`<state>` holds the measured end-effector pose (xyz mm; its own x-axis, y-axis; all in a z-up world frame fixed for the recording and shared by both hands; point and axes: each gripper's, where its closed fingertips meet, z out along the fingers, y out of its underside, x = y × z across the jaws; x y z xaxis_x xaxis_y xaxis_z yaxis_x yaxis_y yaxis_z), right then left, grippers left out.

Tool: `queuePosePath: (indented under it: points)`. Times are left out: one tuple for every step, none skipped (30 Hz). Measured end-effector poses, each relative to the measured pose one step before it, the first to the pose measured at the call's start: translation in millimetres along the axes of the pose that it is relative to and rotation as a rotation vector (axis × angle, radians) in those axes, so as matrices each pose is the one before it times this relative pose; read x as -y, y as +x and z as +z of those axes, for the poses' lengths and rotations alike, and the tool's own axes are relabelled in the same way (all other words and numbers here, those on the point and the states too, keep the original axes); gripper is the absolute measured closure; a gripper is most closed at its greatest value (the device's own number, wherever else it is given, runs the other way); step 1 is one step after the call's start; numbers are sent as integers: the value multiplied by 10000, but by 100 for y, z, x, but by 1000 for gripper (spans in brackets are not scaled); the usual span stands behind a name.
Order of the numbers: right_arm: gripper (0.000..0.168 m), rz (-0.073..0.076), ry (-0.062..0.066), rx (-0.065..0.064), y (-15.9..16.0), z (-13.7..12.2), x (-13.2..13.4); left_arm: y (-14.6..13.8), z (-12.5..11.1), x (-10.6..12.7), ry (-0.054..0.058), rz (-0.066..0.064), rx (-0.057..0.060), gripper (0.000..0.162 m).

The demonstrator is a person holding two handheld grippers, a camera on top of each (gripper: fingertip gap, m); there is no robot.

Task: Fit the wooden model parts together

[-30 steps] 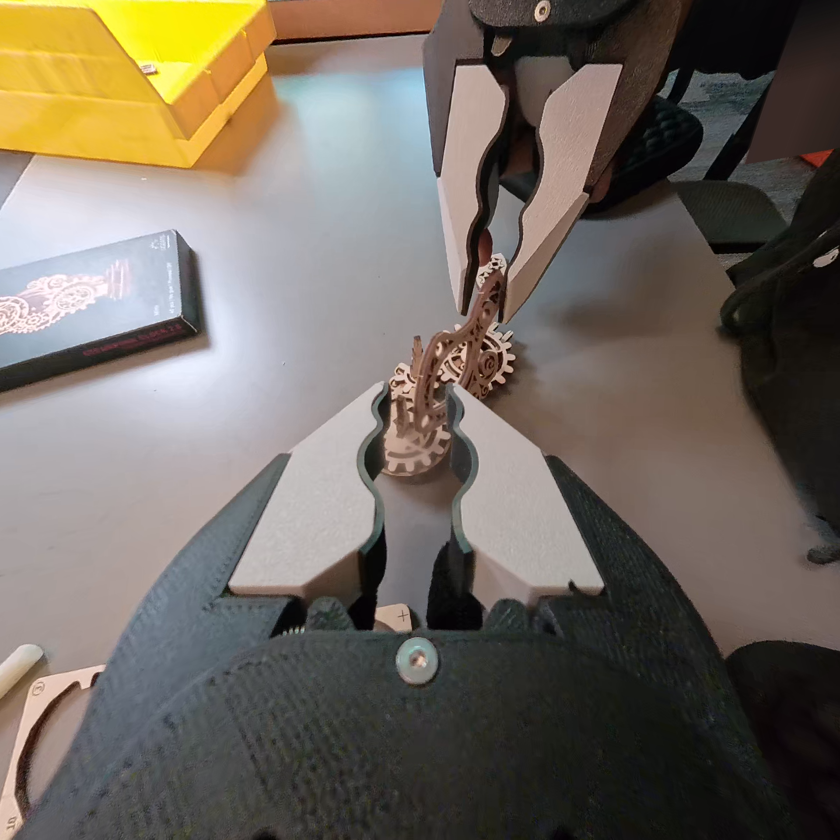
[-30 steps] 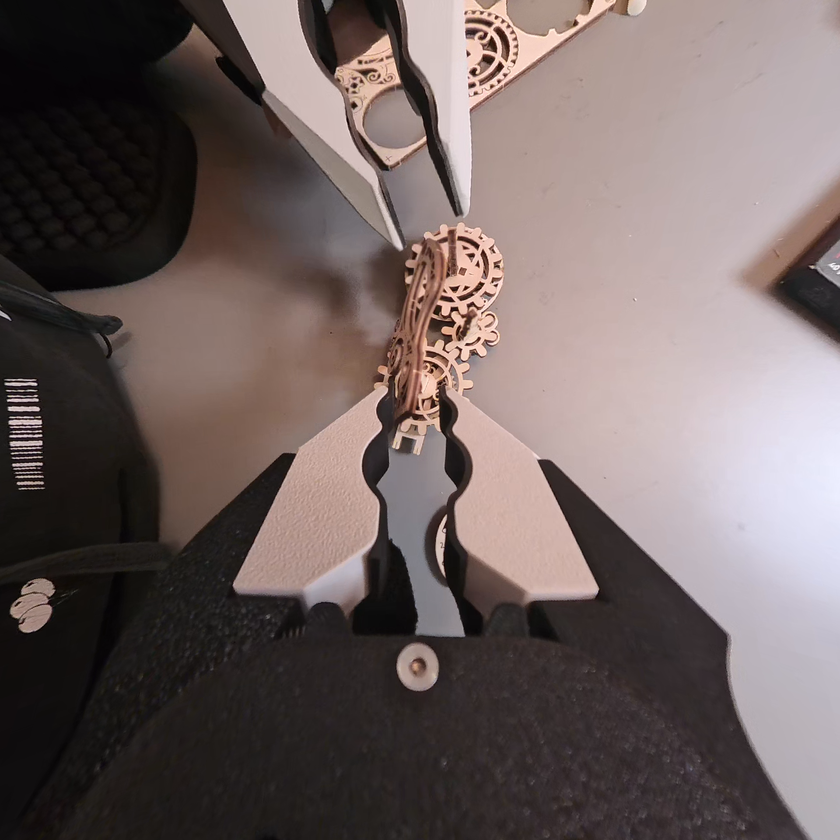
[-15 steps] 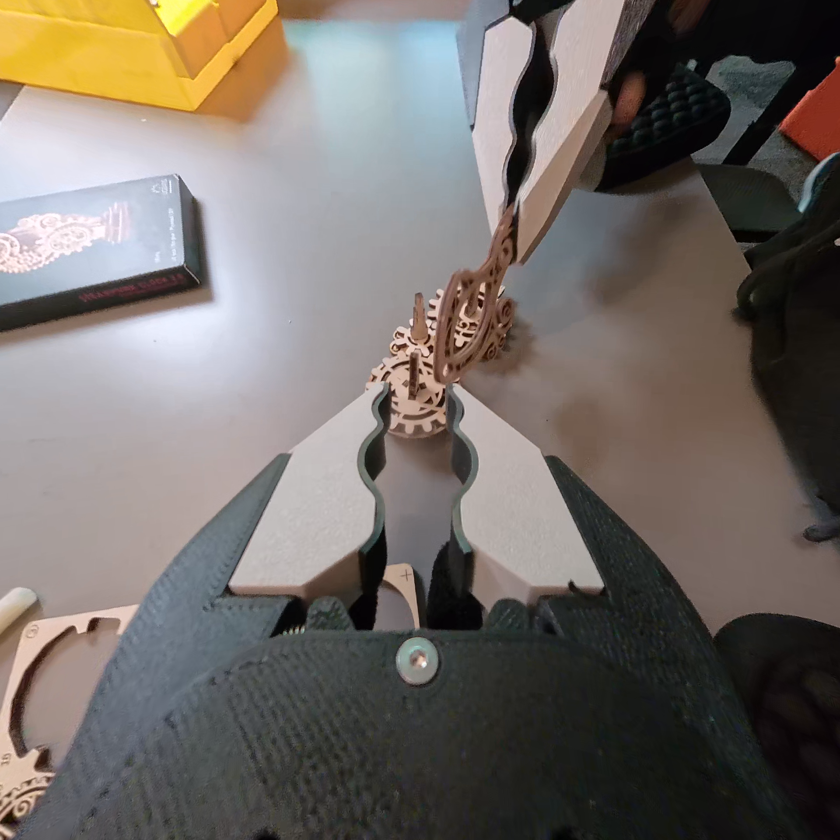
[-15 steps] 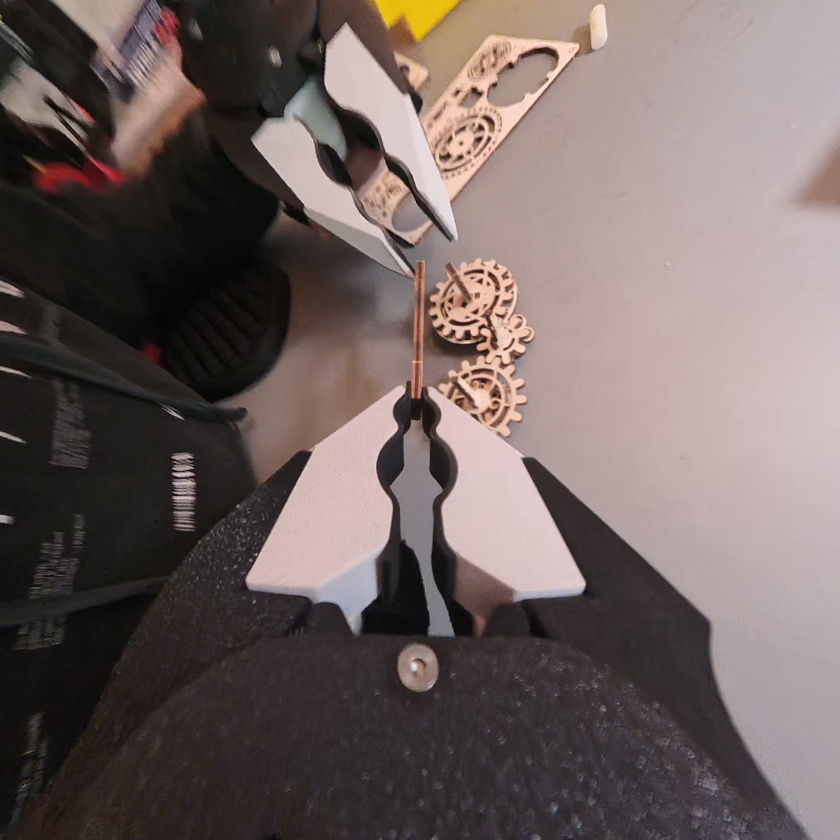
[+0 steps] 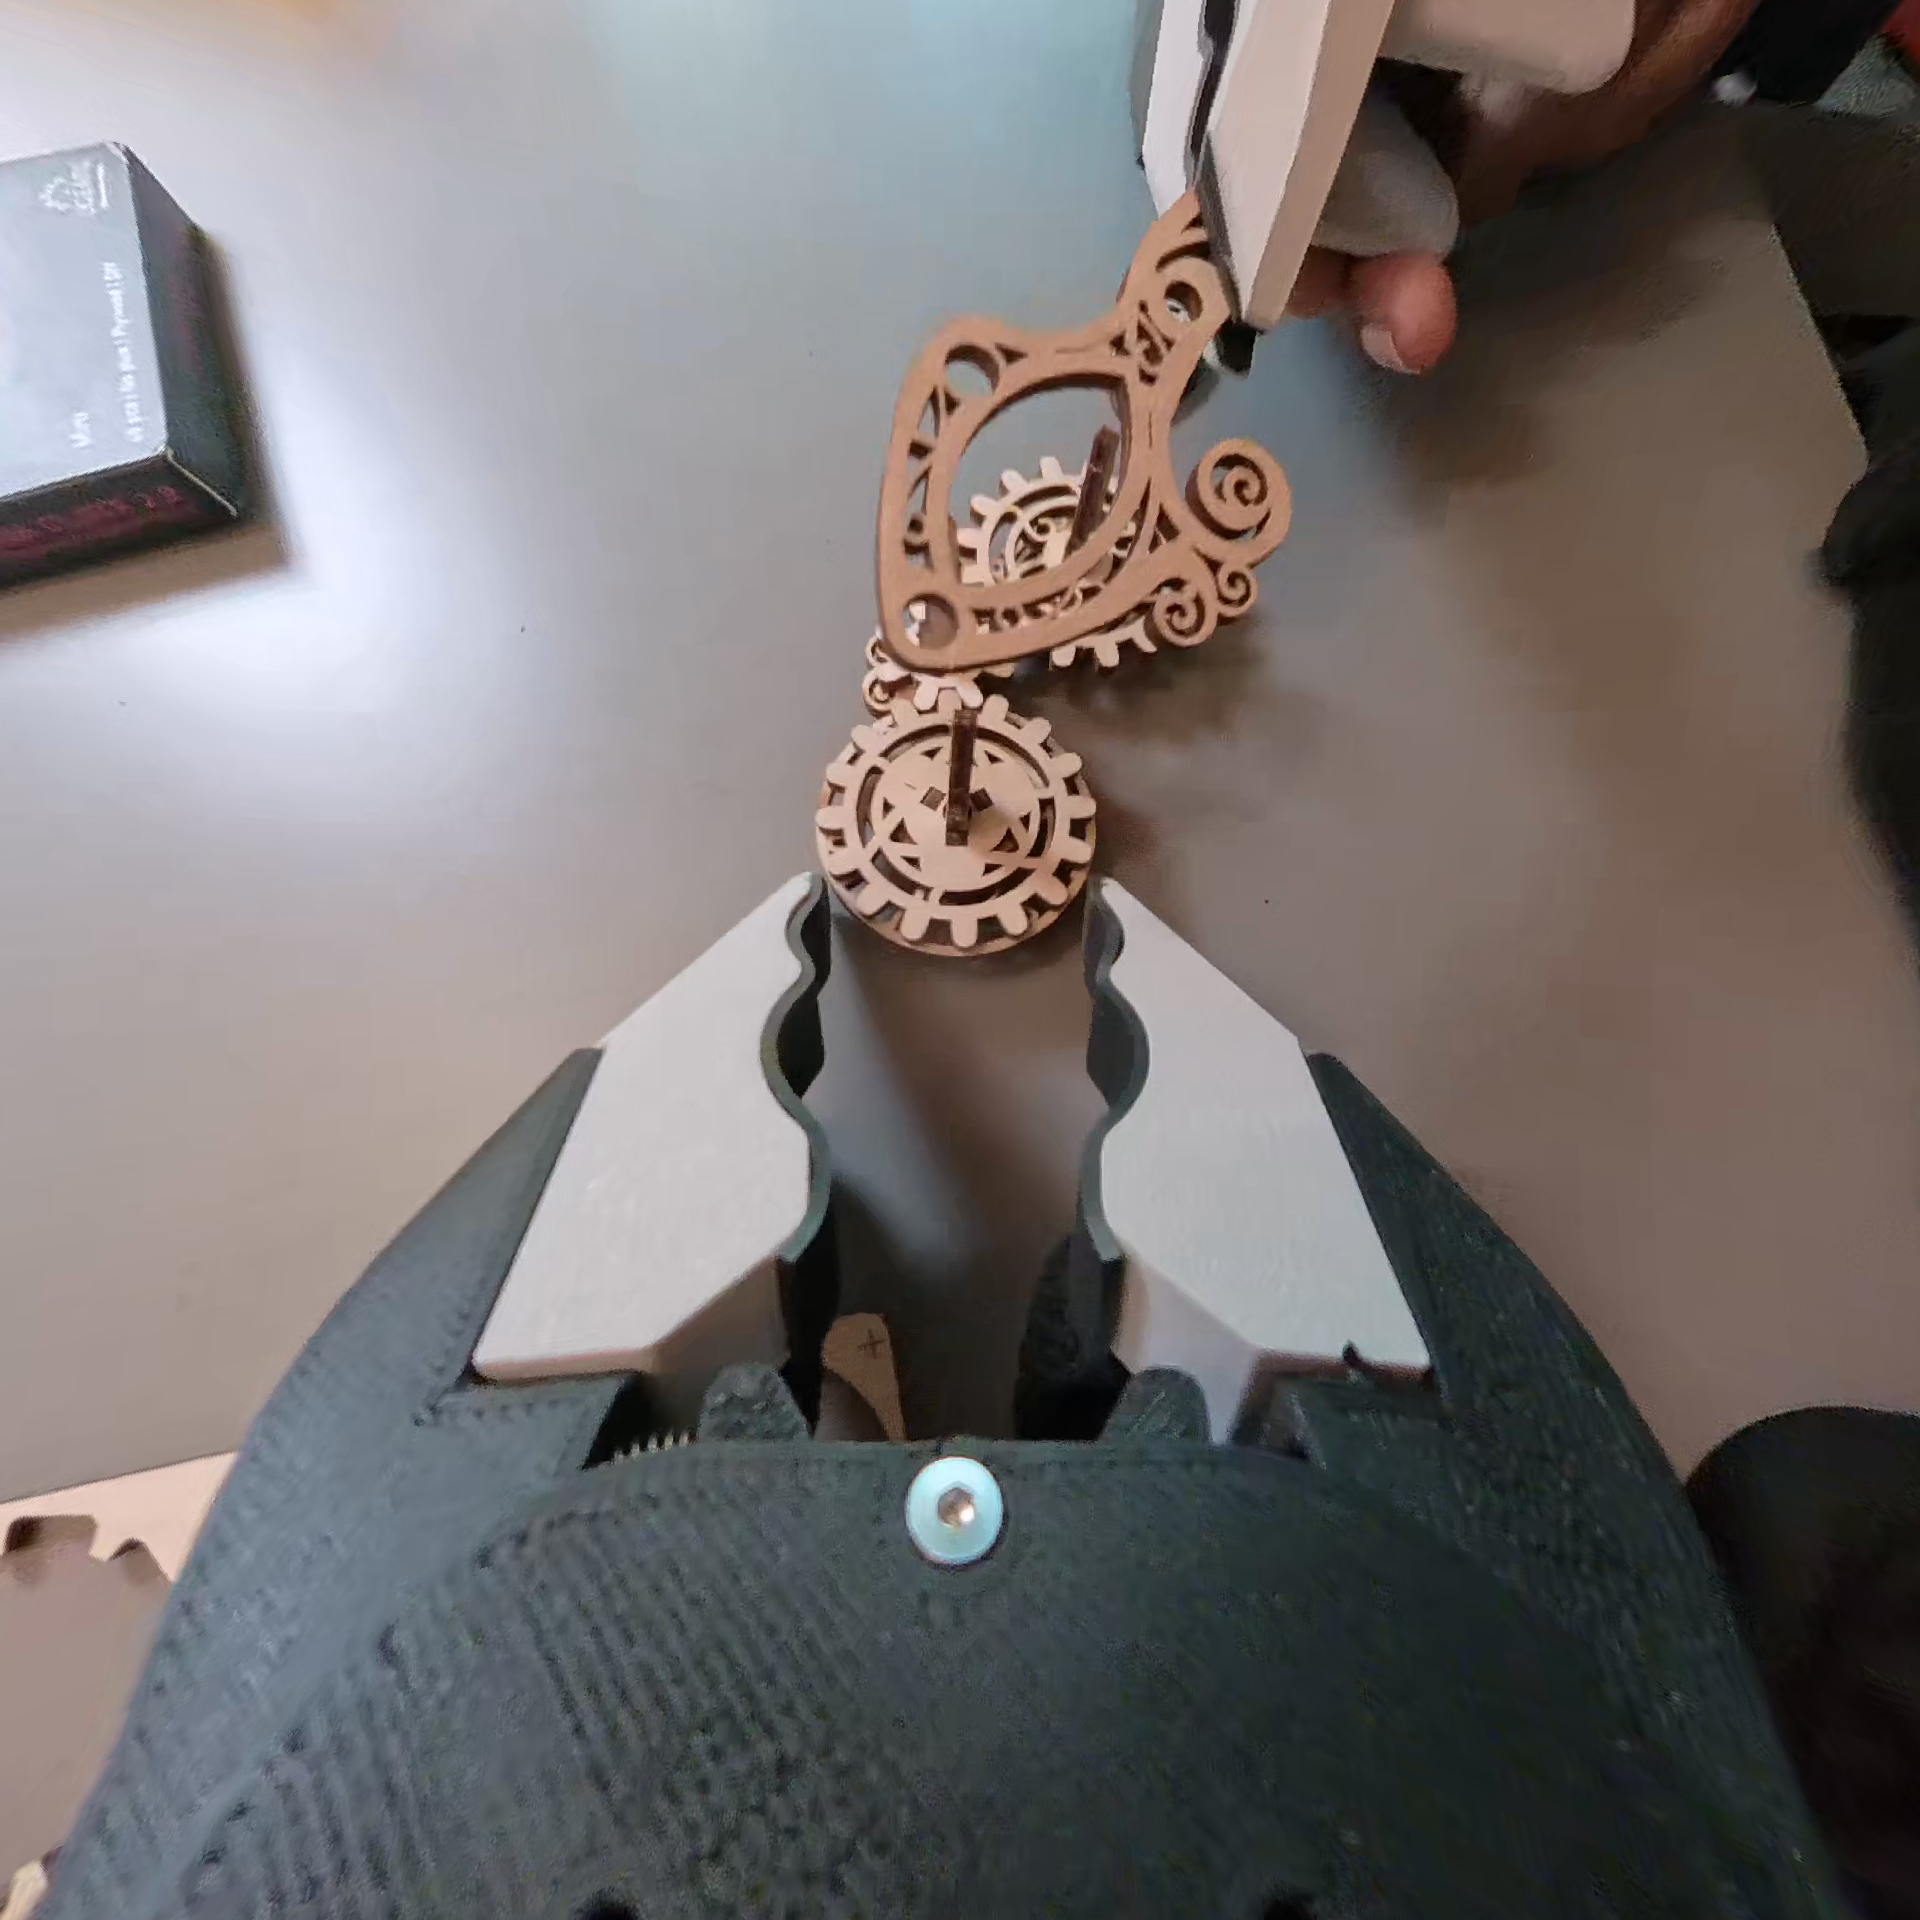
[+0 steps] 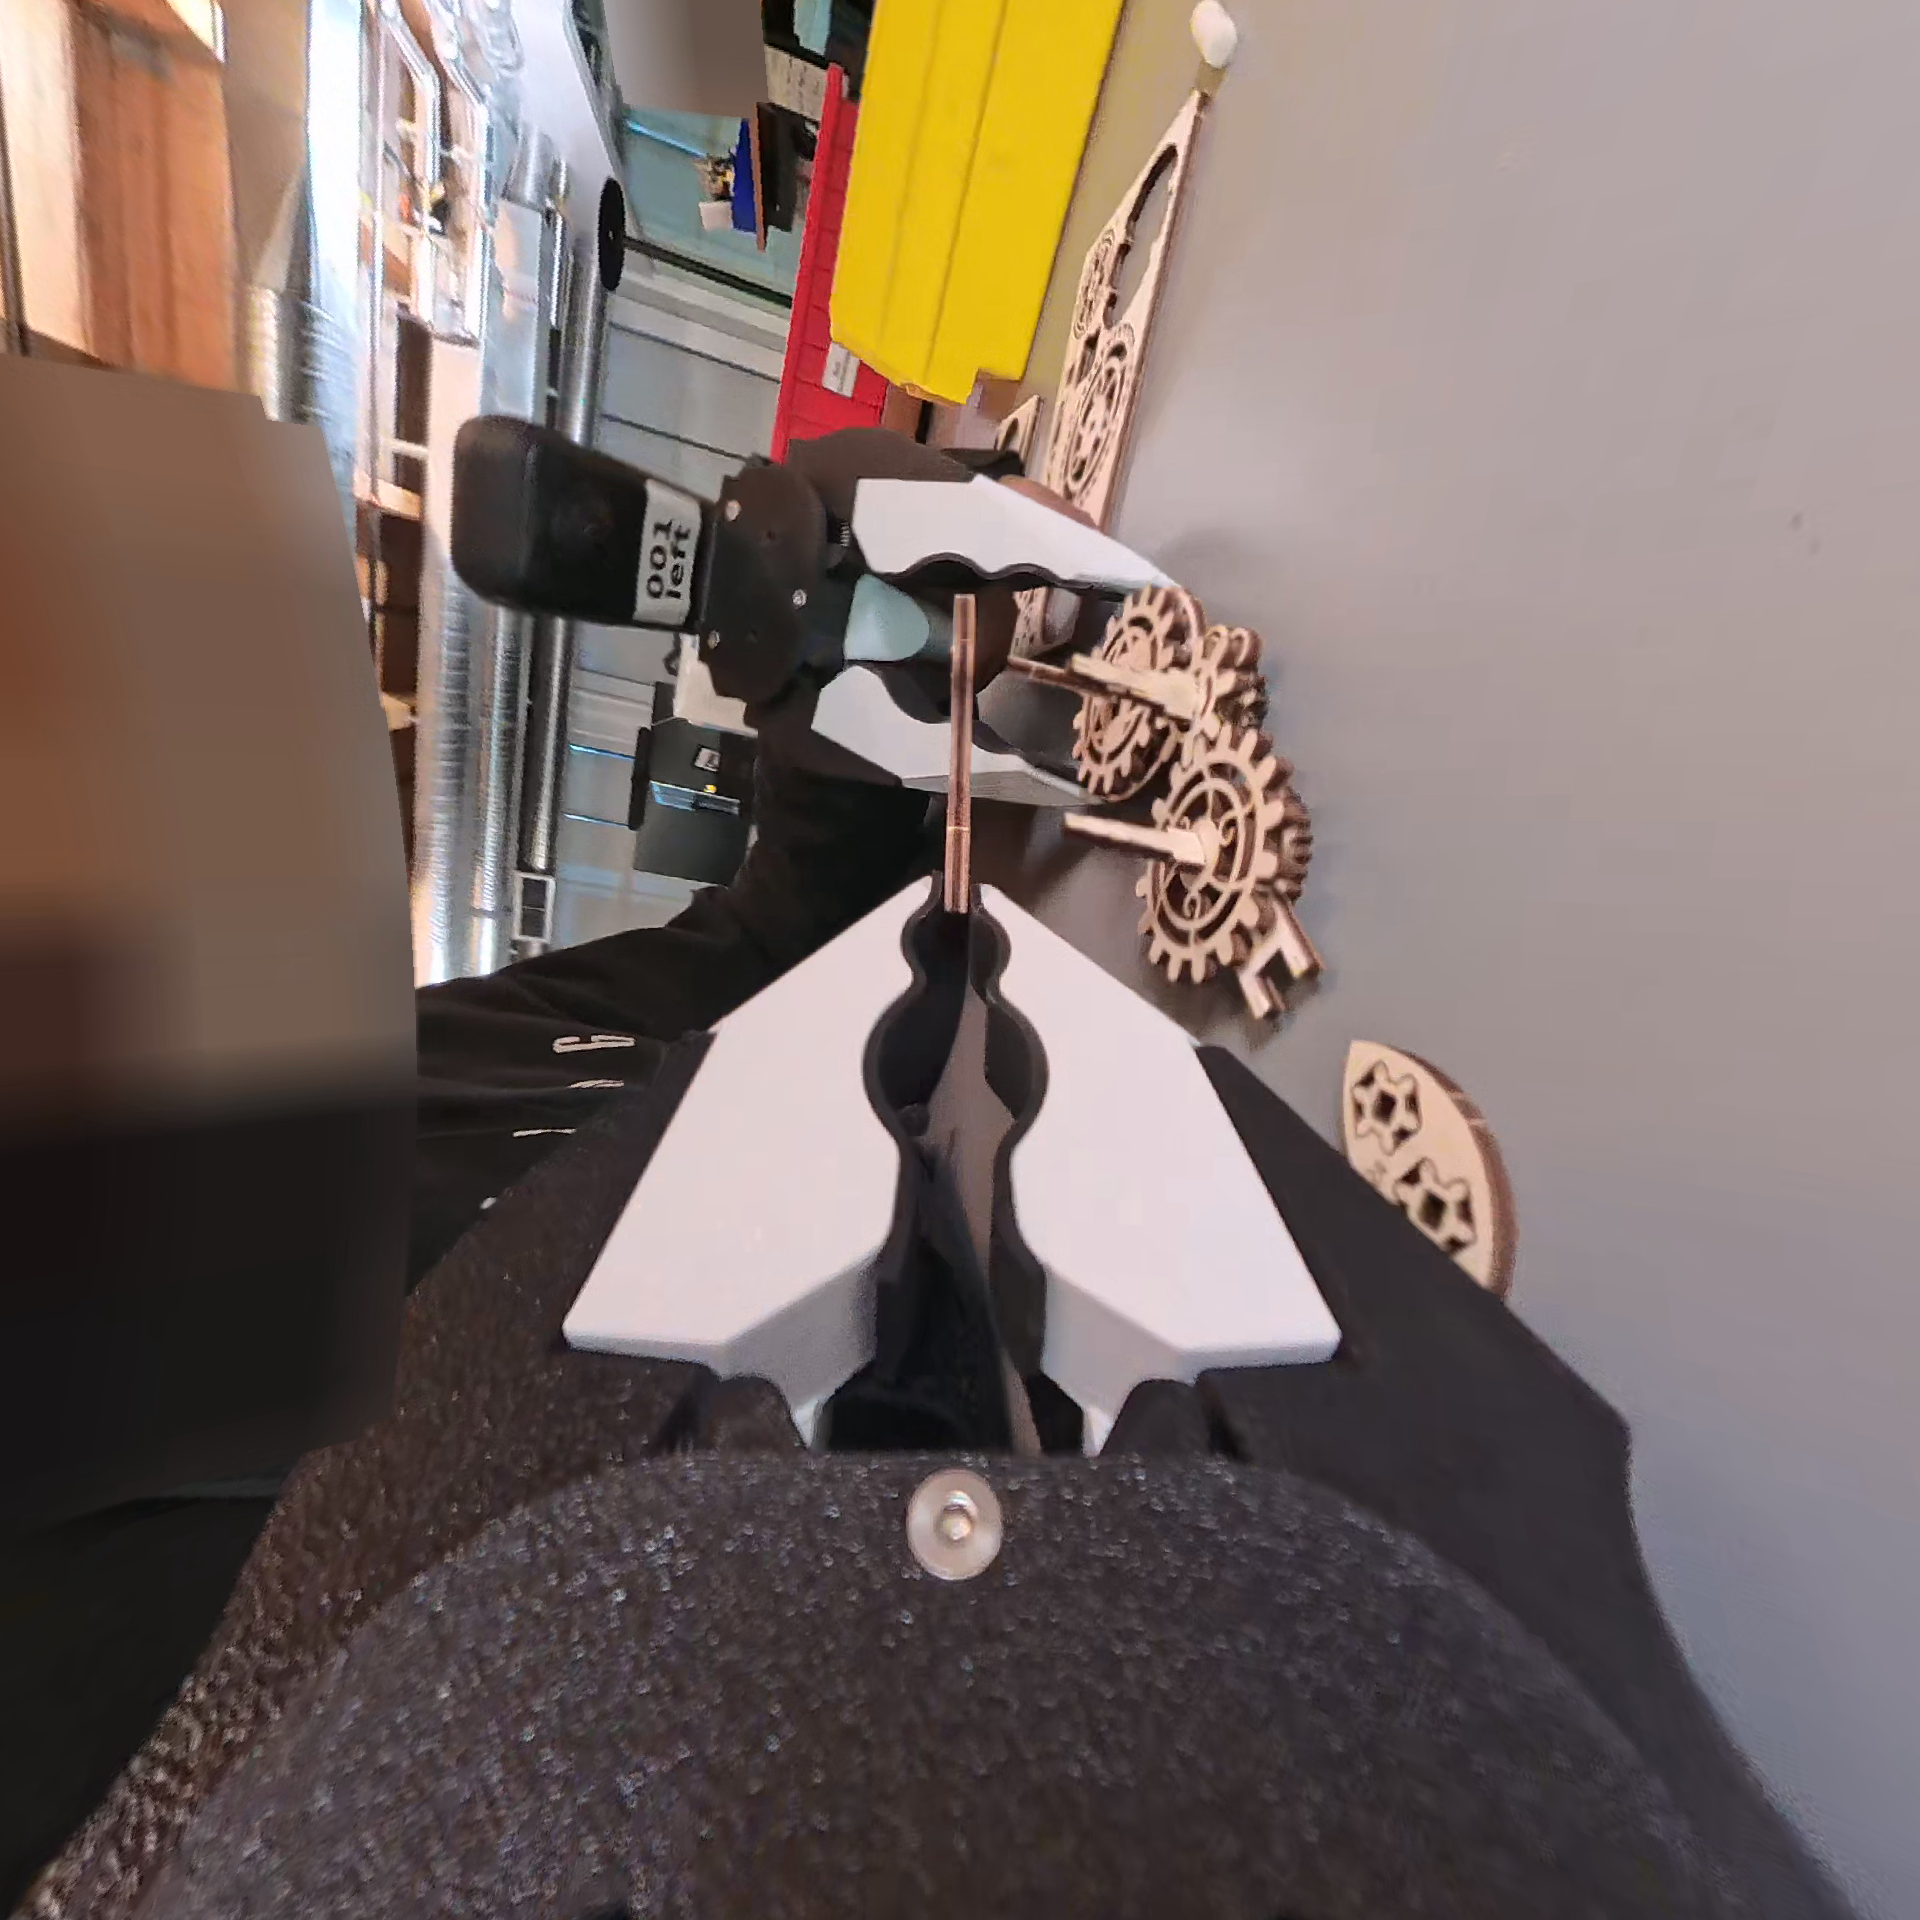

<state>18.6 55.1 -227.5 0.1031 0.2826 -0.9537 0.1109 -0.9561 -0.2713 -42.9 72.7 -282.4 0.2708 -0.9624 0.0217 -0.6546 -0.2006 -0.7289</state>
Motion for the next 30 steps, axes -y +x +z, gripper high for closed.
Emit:
queuePosePath:
  points:
    - [166, 228, -54, 20, 153, 54, -302, 269, -45, -116, -124, 106, 51, 114]
    - [166, 158, -65, -18, 116, 31, -315, 310, -65, -80, -96, 77, -15, 115]
    - [166, 105, -42, -30, 42, -17, -263, 303, -104, -7, -42, 17, -72, 115]
    - [166, 107, -22, -30, 10, -48, -221, 314, -146, 72, 28, -19, -128, 116]
    - [166, 107, -44, -54, 36, -45, -236, 218, -205, 99, 67, -17, -118, 117]
    - [166, 110, -10, -23, -18, -27, -145, 34, -259, 83, 73, -7, -51, 119]
    - [166, 127, 23, 18, -55, -16, -55, -174, -301, 105, 108, -25, 8, 120]
    - [166, 127, -17, 31, -55, 6, -88, -347, -344, 165, 153, -76, 59, 121]
    - [166, 90, -74, 31, -58, 32, -164, -448, -330, 229, 185, -126, 94, 123]
    - [166, 90, -44, -23, 69, 24, -154, -384, -300, 377, 243, -129, 90, 124]
    - [166, 128, 2, 7, 69, 14, -84, -160, -269, 562, 317, -65, 21, 125]
    - [166, 182, 5, 105, -42, 39, -43, 118, -175, 652, 336, 36, -65, 126]
    - [166, 166, 39, 89, -19, 24, 47, 282, -82, 564, 265, 132, -111, 127]
    - [166, 86, 17, 39, 15, 36, 32, 234, 18, 385, 144, 201, -53, 129]
    - [166, 37, -8, -1, 53, 31, 5, 52, 59, 233, 48, 212, 65, 131]
    - [166, 65, 16, 23, 22, 31, 35, 6, 62, 182, 24, 169, 72, 133]
    - [166, 108, 22, 76, -59, 16, 51, 83, 12, 209, 59, 116, -7, 134]
    - [166, 90, 7, 54, -28, 14, 22, 139, -19, 238, 97, 87, -59, 134]
    - [166, 61, 19, 15, 28, 11, 41, 134, -25, 219, 93, 96, -55, 136]
    - [166, 101, 25, 62, -25, 8, 46, 104, -14, 155, 54, 120, -26, 136]
    - [166, 97, 9, 54, -14, 17, 17, 14, 25, 103, 24, 120, 22, 136]
    - [166, 57, -9, 15, 45, 43, -12, 33, 55, 57, -6, 91, -7, 135]
    - [166, 39, -9, -28, 106, 64, -29, 194, 103, -18, -39, 52, -123, 134]
    - [166, 65, 17, 5, 74, 46, 3, 201, 147, -75, -66, 46, -134, 134]
    - [166, 74, 3, 38, 10, 46, -25, 76, 177, -80, -69, 82, -39, 134]
    - [166, 20, -15, -9, 64, 37, -38, 94, 173, -86, -65, 100, -41, 134]
    - [166, -2, 2, -41, 108, -2, -18, 151, 190, -89, -67, 68, -86, 135]
    - [166, 30, 23, -6, 81, -24, 16, 76, 166, -72, -57, 36, -43, 136]
    - [166, 2, 14, -29, 83, -26, 15, -88, 165, -86, -55, 22, 44, 137]
    - [166, -55, -11, -43, 48, -1, -34, -82, 137, -108, -60, 15, 41, 138]
